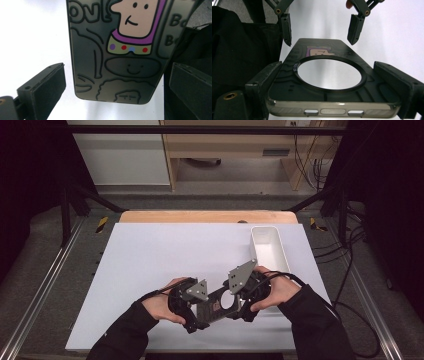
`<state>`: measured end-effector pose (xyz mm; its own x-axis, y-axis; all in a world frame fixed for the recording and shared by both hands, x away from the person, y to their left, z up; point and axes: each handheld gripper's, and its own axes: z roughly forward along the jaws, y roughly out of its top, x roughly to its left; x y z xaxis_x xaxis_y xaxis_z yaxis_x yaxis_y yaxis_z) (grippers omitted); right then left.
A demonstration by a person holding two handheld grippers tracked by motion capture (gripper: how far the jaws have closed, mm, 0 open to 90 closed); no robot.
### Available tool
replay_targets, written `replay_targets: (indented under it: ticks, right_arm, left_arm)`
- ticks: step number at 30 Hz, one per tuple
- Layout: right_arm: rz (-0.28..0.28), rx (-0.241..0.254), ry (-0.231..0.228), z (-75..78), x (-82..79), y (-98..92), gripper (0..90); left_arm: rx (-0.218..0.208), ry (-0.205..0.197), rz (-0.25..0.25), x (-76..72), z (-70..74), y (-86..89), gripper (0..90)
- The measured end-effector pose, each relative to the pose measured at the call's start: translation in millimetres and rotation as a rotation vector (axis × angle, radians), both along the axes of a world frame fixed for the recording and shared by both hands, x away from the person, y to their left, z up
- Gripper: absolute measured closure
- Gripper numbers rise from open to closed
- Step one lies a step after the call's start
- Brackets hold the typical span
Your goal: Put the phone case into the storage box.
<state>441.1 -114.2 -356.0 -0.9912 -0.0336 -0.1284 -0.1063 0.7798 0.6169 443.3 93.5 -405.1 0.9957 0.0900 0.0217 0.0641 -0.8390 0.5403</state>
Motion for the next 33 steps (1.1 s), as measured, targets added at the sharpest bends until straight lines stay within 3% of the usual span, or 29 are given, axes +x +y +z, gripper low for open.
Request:
replay_targets:
  ticks: [20,33]
  right_arm:
    - [0.009,-0.065,0.002,0.4,3.1,17.5,12.1]
    - [0.003,-0.078,-0.005,2.8,3.1,17.3,12.1]
  left_arm:
    - [0.088,0.008,-0.022,4.0,-6.4,-18.6,0.6]
    - [0.132,-0.001,-0.017,4.2,-11.5,-22.4,3.7]
